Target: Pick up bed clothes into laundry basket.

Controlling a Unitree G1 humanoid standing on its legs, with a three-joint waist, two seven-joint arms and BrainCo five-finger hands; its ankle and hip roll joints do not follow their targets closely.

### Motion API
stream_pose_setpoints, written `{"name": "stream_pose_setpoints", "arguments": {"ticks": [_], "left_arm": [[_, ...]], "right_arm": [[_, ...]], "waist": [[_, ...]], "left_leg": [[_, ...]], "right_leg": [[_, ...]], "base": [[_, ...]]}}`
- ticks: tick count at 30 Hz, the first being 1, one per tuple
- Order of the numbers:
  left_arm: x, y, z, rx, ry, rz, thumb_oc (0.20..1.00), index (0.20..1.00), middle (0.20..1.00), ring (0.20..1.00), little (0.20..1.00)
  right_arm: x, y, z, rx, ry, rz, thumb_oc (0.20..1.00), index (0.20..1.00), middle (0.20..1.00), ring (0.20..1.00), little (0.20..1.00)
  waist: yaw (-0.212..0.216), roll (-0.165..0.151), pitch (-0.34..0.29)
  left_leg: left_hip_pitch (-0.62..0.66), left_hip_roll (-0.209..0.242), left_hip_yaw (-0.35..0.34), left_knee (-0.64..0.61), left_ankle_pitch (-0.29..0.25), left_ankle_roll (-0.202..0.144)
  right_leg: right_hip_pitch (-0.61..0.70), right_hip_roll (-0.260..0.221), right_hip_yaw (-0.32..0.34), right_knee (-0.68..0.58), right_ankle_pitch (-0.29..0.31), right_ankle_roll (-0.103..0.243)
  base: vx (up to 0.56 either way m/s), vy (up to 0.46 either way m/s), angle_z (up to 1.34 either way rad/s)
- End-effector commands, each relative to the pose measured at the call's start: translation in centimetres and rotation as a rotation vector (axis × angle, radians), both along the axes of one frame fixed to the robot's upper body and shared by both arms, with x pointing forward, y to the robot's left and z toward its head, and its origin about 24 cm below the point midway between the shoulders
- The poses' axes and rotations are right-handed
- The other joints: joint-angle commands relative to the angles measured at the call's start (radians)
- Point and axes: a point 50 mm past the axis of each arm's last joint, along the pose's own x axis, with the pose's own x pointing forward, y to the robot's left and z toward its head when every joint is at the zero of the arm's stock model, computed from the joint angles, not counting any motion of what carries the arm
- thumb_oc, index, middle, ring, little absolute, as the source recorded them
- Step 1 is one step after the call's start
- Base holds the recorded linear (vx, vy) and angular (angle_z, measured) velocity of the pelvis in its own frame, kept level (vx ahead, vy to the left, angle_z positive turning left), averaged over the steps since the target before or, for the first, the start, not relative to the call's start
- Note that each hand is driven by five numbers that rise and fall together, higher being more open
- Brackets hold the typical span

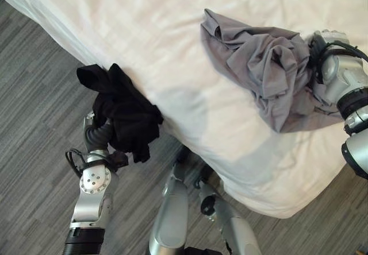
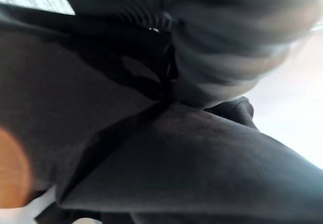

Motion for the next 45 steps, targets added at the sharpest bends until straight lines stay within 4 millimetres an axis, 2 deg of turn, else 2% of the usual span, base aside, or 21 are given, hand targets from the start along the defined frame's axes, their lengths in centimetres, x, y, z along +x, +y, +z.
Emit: {"name": "stream_pose_setpoints", "arguments": {"ticks": [1,5,6,8,11,17,19,21,24,30,32,36,45], "left_arm": [[-1.7,0.1,5.2,0.169,-0.222,-0.012,0.200,0.200,0.200,0.200,0.200],[-1.8,0.2,5.2,0.172,-0.218,-0.007,0.200,0.200,0.200,0.200,0.200],[-1.8,0.2,5.1,0.172,-0.217,-0.006,0.200,0.200,0.200,0.200,0.200],[-1.8,0.3,5.1,0.178,-0.209,-0.002,0.200,0.200,0.200,0.200,0.200],[-1.7,0.4,5.0,0.179,-0.202,-0.003,0.200,0.200,0.200,0.200,0.200],[-1.7,0.4,5.2,0.187,-0.203,-0.011,0.200,0.200,0.200,0.200,0.200],[-1.6,0.2,5.5,0.194,-0.213,-0.026,0.200,0.200,0.200,0.200,0.200],[-1.5,0.1,5.5,0.196,-0.211,-0.036,0.200,0.200,0.200,0.200,0.200],[-1.4,-0.1,5.2,0.190,-0.199,-0.049,0.200,0.200,0.200,0.200,0.200],[-1.5,0.3,5.2,0.208,-0.185,-0.036,0.200,0.200,0.200,0.200,0.200],[-1.5,0.4,5.2,0.213,-0.182,-0.037,0.200,0.200,0.200,0.200,0.200],[-1.6,0.6,5.2,0.218,-0.177,-0.029,0.200,0.200,0.200,0.200,0.200],[-2.0,1.2,4.8,0.222,-0.153,-0.008,0.200,0.200,0.200,0.200,0.200]], "right_arm": [[0.1,6.5,4.7,-0.009,-0.171,0.187,1.000,1.000,1.000,1.000,1.000],[0.1,8.8,4.2,-0.040,-0.159,0.256,1.000,1.000,1.000,1.000,1.000],[0.1,8.8,4.2,-0.040,-0.159,0.257,1.000,1.000,1.000,1.000,1.000],[0.2,10.2,3.2,-0.062,-0.132,0.299,1.000,1.000,1.000,1.000,1.000],[0.4,10.7,1.8,-0.062,-0.089,0.304,1.000,1.000,1.000,1.000,1.000],[0.7,9.7,0.8,-0.071,-0.045,0.255,1.000,1.000,1.000,1.000,1.000],[0.9,8.5,0.2,-0.075,-0.017,0.210,1.000,1.000,1.000,1.000,1.000],[1.0,8.1,0.2,-0.066,-0.014,0.198,1.000,1.000,1.000,1.000,1.000],[0.9,6.5,0.8,-0.045,-0.027,0.142,1.000,1.000,1.000,1.000,1.000],[0.8,6.6,1.0,-0.036,-0.034,0.158,1.000,1.000,1.000,1.000,1.000],[0.8,6.1,1.1,-0.033,-0.036,0.151,1.000,1.000,1.000,1.000,1.000],[0.8,6.9,1.3,-0.022,-0.045,0.181,1.000,1.000,1.000,1.000,1.000],[0.9,7.2,0.2,-0.009,-0.015,0.182,1.000,1.000,1.000,1.000,1.000]], "waist": [[0.036,-0.085,0.034],[0.036,-0.089,0.033],[0.036,-0.089,0.033],[0.037,-0.086,0.034],[0.037,-0.077,0.026],[0.035,-0.064,0.015],[0.036,-0.061,0.010],[0.036,-0.059,0.009],[0.034,-0.061,0.001],[0.027,-0.074,-0.013],[0.028,-0.086,-0.019],[0.032,-0.101,-0.020],[0.033,-0.096,-0.026]], "left_leg": [[0.099,-0.003,0.037,-0.082,-0.025,-0.003],[0.101,0.001,0.034,-0.082,-0.026,-0.003],[0.101,0.001,0.034,-0.082,-0.026,-0.003],[0.103,0.001,0.030,-0.083,-0.026,-0.003],[0.109,0.001,0.032,-0.083,-0.027,-0.002],[0.118,-0.002,0.033,-0.081,-0.030,0.002],[0.120,-0.003,0.033,-0.081,-0.030,0.002],[0.120,-0.004,0.031,-0.081,-0.029,0.002],[0.125,-0.004,0.027,-0.082,-0.028,0.003],[0.136,-0.003,0.026,-0.080,-0.031,0.005],[0.140,-0.003,0.025,-0.080,-0.034,0.006],[0.141,-0.001,0.020,-0.080,-0.031,0.004],[0.145,-0.002,0.012,-0.080,-0.031,0.007]], "right_leg": [[0.064,-0.084,0.052,-0.102,0.104,0.118],[0.065,-0.082,0.053,-0.102,0.103,0.117],[0.065,-0.082,0.053,-0.102,0.103,0.117],[0.066,-0.081,0.054,-0.102,0.103,0.116],[0.071,-0.082,0.053,-0.102,0.101,0.116],[0.079,-0.085,0.058,-0.102,0.100,0.117],[0.081,-0.087,0.057,-0.102,0.100,0.117],[0.081,-0.088,0.057,-0.102,0.101,0.117],[0.087,-0.089,0.056,-0.102,0.101,0.116],[0.097,-0.086,0.062,-0.102,0.098,0.115],[0.101,-0.086,0.059,-0.102,0.097,0.115],[0.103,-0.084,0.054,-0.102,0.097,0.113],[0.106,-0.084,0.052,-0.102,0.097,0.113]], "base": [[0.00,0.000,0.00],[0.00,-0.024,-0.01],[0.00,0.000,0.00],[0.00,0.000,0.00],[0.00,0.000,0.00],[0.00,0.000,0.00],[0.00,0.000,0.00],[0.00,0.000,0.00],[-0.01,-0.006,0.01],[0.00,0.000,0.00],[0.00,0.000,0.00],[0.00,0.000,0.00],[0.00,0.000,0.00]]}}
